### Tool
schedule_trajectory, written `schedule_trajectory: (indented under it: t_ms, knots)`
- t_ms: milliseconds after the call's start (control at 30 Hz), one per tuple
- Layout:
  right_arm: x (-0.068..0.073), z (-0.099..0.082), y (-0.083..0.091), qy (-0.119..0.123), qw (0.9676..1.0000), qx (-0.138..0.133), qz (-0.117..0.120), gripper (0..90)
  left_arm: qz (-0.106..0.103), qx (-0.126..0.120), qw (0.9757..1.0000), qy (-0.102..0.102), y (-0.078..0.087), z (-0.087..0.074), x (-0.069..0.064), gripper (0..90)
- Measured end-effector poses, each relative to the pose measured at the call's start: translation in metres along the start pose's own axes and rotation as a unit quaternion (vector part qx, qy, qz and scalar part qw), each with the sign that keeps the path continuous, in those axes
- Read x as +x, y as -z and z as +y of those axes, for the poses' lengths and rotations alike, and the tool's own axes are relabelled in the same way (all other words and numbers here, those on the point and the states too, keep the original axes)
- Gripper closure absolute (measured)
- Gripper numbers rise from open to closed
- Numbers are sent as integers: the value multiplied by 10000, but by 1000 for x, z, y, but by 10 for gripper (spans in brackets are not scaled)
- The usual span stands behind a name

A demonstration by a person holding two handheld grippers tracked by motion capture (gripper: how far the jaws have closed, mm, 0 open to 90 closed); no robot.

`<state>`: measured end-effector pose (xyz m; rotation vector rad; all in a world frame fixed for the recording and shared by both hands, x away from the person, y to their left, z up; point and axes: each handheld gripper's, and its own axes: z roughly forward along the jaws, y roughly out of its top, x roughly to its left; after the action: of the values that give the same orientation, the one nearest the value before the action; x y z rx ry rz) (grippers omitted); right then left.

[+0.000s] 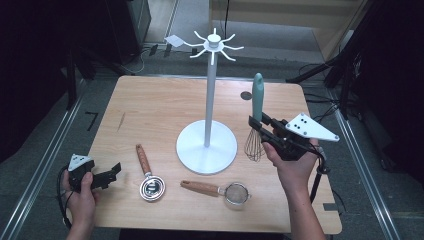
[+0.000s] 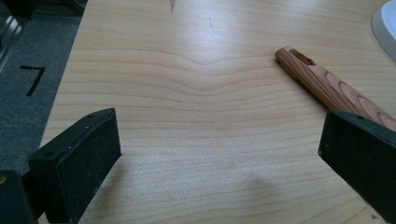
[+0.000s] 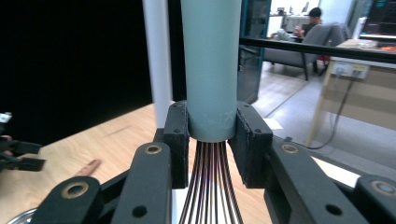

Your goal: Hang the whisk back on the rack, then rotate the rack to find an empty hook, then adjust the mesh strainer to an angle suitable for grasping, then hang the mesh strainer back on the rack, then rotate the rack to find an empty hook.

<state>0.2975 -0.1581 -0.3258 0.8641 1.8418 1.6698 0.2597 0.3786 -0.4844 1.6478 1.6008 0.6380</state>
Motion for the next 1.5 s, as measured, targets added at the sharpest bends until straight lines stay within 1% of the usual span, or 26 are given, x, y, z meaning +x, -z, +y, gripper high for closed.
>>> schedule_trajectory:
  t_ms: [67,167,200,300,333,367,467,500,700,767,833,1000,1067,1133,1200,1433,1500]
  knots:
    - [2,0,0,6,10000,-35,24,706,1,4,10000,-6,0,0,0,0]
    - [10,3,-2,-68,9998,-154,132,705,-3,9,10000,-7,0,0,0,0]
    - [10,3,-2,-68,9998,-154,132,705,-3,9,10000,-7,0,0,0,0]
    - [19,8,-4,-26,9997,-167,166,705,-5,-1,10000,-9,0,0,0,0]
    - [19,8,-4,-26,9997,-167,166,705,-5,-1,10000,-9,0,0,0,0]
    - [23,10,-5,-28,9996,-198,195,705,-5,-3,10000,-10,0,0,0,0]
    - [25,12,-7,-23,9994,-248,253,705,-2,-6,10000,-9,0,0,0,0]
    - [29,15,-7,-6,9993,-281,265,705,-2,-4,10000,-10,0,0,0,0]
    - [36,22,-10,-48,9990,-308,316,705,-11,-1,10000,-5,0,0,0,0]
    - [36,23,-10,-28,9991,-304,301,705,-9,-2,10000,-5,0,0,0,0]
    - [37,27,-15,-98,9992,-271,287,705,-9,-2,10000,-5,0,0,0,0]
    - [37,31,-19,-101,9992,-267,270,705,-13,2,10000,0,0,0,0,0]
    - [36,33,-22,-191,9993,-250,221,705,-15,-2,10000,4,0,0,0,0]
    - [35,33,-23,-212,9992,-260,222,705,-15,-5,10000,5,0,0,0,0]
    - [33,34,-26,-299,9989,-259,246,705,-10,-6,10000,5,0,0,0,0]
    - [34,35,-31,-272,9991,-209,259,705,-13,2,10000,8,0,0,0,0]
    - [34,35,-32,-302,9990,-200,258,705,-15,4,10000,1,0,0,0,0]
